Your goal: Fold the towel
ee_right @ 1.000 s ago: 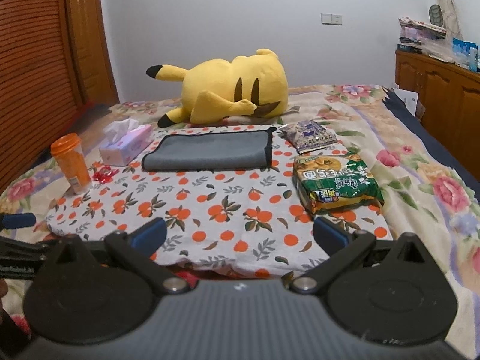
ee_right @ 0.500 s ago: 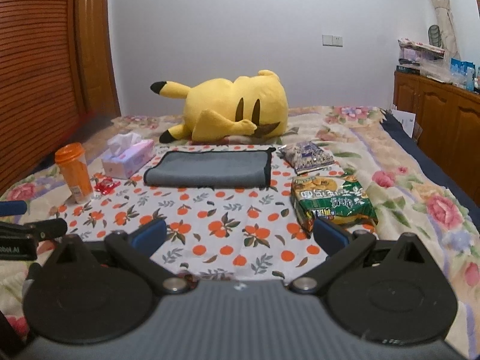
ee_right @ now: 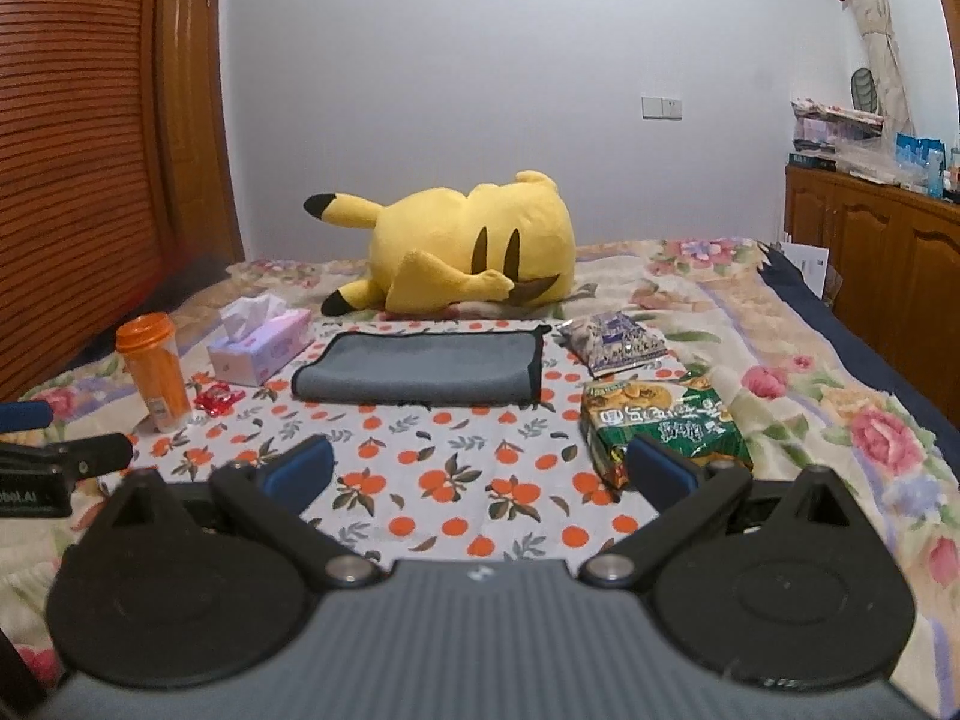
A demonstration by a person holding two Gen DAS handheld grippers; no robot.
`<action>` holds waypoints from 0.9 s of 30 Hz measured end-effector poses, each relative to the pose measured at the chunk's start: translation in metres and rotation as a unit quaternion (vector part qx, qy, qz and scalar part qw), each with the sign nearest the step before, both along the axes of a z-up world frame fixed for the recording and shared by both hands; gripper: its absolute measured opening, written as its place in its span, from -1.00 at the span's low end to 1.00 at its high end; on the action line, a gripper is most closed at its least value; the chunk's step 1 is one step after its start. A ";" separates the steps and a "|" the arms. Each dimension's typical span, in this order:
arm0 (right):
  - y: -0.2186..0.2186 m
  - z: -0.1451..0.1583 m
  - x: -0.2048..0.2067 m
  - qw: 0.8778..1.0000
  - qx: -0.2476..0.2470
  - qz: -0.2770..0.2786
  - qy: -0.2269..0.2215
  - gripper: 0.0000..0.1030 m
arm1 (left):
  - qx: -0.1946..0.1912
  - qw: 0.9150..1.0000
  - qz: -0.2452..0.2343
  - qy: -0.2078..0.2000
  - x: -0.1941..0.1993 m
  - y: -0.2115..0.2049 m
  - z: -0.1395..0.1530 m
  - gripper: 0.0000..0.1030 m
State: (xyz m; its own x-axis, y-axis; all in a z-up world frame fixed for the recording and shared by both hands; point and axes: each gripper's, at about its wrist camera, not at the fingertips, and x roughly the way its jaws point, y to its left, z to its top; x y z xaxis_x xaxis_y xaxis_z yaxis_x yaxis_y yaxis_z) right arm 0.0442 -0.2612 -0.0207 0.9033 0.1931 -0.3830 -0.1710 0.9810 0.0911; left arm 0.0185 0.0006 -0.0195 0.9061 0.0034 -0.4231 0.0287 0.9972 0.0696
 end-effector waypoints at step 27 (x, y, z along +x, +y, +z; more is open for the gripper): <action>-0.005 0.009 -0.016 0.998 0.002 -0.011 -0.069 1.00 | 0.017 0.998 -0.012 -0.052 -0.013 -0.003 0.008 1.00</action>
State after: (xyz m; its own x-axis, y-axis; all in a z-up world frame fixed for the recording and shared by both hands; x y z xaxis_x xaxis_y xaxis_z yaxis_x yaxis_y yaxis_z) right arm 0.0279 -0.2663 -0.0113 0.9516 0.1740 -0.2534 -0.1606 0.9843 0.0725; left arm 0.0054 -0.0027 -0.0113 0.9451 -0.0061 -0.3268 0.0432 0.9934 0.1063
